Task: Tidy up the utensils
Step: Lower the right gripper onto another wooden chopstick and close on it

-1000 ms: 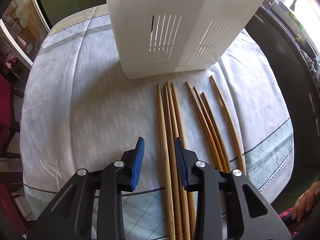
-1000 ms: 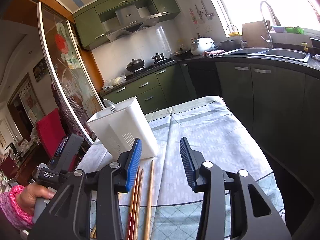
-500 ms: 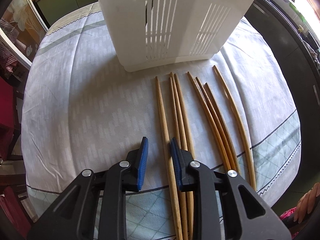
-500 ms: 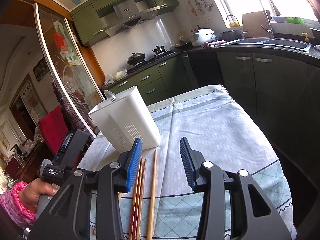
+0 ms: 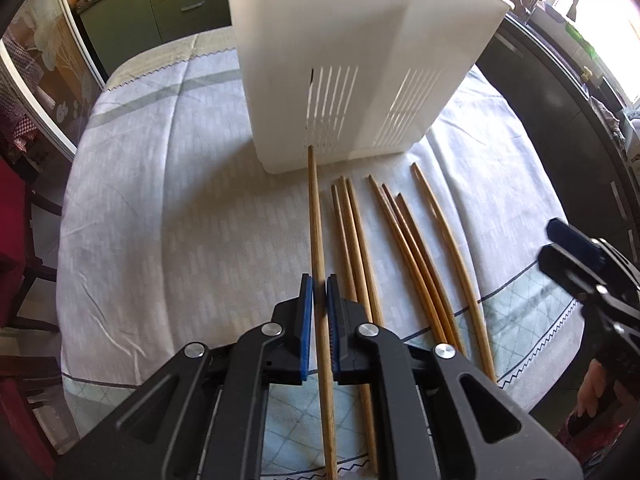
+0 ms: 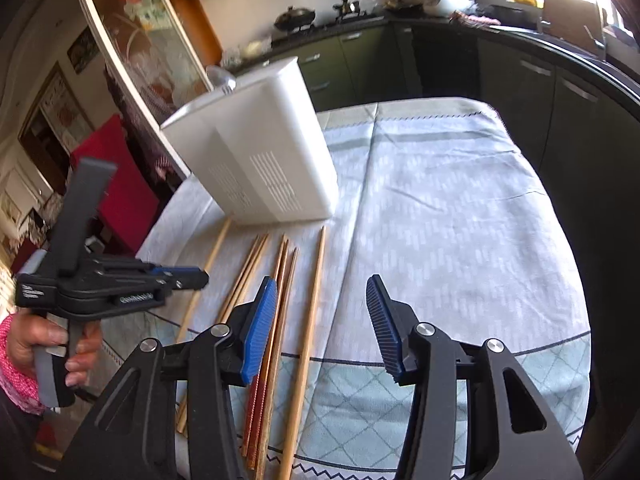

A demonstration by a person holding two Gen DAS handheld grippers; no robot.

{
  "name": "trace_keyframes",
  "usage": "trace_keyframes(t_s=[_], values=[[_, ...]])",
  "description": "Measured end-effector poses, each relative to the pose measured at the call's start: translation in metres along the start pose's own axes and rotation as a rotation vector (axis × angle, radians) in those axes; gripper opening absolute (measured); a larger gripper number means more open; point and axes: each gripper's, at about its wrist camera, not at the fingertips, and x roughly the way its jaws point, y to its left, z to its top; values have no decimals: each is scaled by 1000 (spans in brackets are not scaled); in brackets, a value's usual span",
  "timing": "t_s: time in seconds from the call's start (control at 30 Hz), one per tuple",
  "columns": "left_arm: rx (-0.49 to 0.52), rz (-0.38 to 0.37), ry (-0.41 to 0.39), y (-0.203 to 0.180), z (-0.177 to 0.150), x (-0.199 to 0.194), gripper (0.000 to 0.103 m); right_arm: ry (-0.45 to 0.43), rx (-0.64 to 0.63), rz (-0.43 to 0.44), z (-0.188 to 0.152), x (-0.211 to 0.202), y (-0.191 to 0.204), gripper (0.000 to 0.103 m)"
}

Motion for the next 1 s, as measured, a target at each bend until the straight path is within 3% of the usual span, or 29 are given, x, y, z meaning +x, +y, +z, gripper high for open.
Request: trace_keyframes(t_s=[0.1, 0.2, 0.4, 0.73, 0.8, 0.87, 1.0], values=[[4, -6, -79, 4, -5, -24, 7, 98, -46, -26, 10, 26, 7, 47], [10, -7, -150, 8, -13, -45, 7, 175, -76, -49, 17, 50, 14, 38], [28, -18, -229, 12, -25, -69, 7, 262, -117, -138, 27, 82, 26, 27], [42, -68, -266, 22, -35, -80, 7, 312, -159, -220, 36, 114, 45, 23], [43, -72, -269, 22, -37, -81, 7, 308, -155, -217, 37, 115, 46, 20], [43, -75, -272, 23, -38, -82, 7, 298, -155, -220, 38, 116, 47, 8], [42, -74, -276, 25, -39, -82, 7, 264, -143, -203, 32, 106, 53, 7]])
